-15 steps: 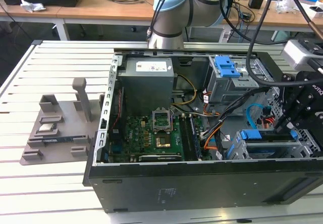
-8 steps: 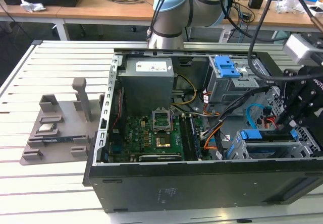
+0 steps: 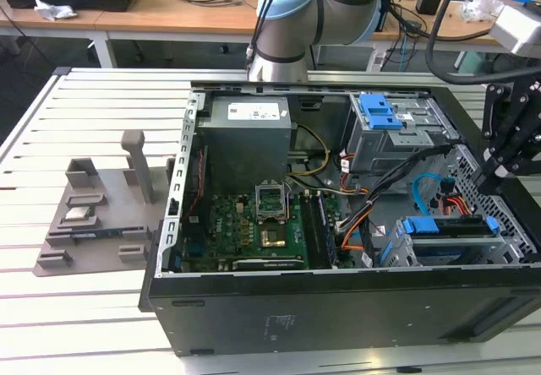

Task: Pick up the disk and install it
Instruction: 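Insert the first disk wire, then insert the second disk wire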

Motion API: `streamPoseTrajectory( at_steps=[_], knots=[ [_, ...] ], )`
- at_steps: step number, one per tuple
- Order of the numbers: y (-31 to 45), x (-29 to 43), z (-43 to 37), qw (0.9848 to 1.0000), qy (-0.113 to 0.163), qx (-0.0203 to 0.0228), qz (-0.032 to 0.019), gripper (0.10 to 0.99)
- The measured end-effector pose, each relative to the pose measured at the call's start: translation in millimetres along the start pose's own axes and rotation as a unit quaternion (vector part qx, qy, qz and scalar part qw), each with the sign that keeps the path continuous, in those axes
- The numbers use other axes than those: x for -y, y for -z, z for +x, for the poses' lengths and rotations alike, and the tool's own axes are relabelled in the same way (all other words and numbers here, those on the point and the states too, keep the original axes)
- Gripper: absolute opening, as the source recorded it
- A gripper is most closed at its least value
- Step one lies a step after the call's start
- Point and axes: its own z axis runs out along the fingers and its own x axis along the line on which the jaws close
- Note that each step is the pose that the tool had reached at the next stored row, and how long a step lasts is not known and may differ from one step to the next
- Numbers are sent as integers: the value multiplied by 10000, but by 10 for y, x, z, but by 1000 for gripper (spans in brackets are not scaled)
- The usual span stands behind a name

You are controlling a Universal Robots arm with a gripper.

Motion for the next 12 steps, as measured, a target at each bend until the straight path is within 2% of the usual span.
streamPoseTrajectory(
  at_steps=[9, 11, 12],
  knots=[
    [3, 0, 0, 10000, 0, -1, 0, 106],
    [3, 0, 0, 10000, 0, -2, 0, 235],
    [3, 0, 0, 10000, 0, -1, 0, 235]
  ],
)
